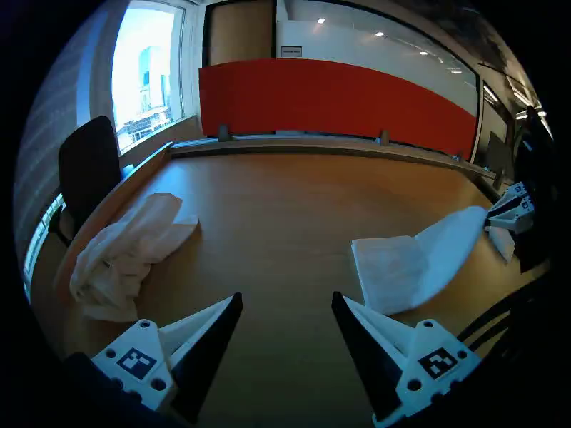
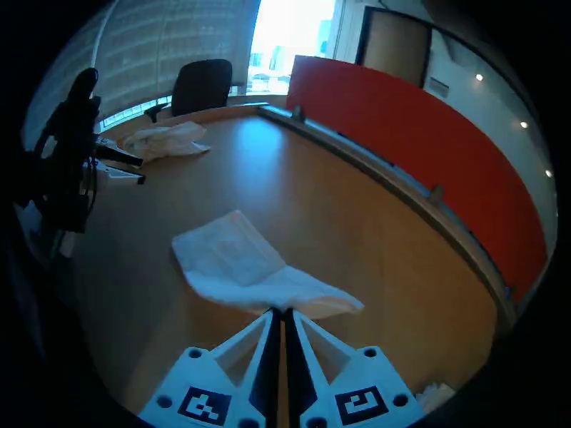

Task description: Fold towel

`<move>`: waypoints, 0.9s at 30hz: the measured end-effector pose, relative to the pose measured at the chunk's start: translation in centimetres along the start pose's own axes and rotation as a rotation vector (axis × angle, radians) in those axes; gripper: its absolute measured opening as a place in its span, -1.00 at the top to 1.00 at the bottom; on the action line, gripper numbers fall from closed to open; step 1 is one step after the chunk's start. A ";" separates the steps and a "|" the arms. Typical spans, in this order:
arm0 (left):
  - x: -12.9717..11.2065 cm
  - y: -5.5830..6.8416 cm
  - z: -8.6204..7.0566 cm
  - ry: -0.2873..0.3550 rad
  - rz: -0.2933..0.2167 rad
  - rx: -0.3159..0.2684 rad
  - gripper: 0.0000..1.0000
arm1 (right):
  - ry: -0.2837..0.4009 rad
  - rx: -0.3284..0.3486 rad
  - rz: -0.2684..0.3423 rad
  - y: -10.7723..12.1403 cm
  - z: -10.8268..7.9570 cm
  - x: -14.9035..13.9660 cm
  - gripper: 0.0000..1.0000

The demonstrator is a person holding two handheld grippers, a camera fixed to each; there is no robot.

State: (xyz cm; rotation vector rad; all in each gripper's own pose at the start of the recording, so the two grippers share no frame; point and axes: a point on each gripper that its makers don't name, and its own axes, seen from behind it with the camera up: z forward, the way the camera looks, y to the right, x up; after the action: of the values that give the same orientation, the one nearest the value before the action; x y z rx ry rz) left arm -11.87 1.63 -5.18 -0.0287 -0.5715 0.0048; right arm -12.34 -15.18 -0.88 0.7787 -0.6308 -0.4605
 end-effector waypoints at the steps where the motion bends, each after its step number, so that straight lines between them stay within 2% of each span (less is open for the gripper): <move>1: 0.0 0.0 0.0 0.000 0.000 0.000 -0.86 | 0.001 0.001 -0.003 0.0 0.0 0.2 0.90; 14: 0.2 -0.5 -0.2 0.008 -0.007 0.003 -0.86 | 0.010 0.031 -0.039 -0.9 0.7 1.9 0.90; 27: 0.2 -1.5 -0.7 0.015 -0.028 0.012 -0.86 | 0.016 0.093 -0.091 -3.3 2.8 4.3 0.89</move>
State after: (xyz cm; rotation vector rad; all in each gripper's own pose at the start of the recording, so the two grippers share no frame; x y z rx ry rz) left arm -11.32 0.07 -5.59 -0.0088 -0.5567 -0.0196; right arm -11.58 -21.23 -0.32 0.9018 -0.6072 -0.5108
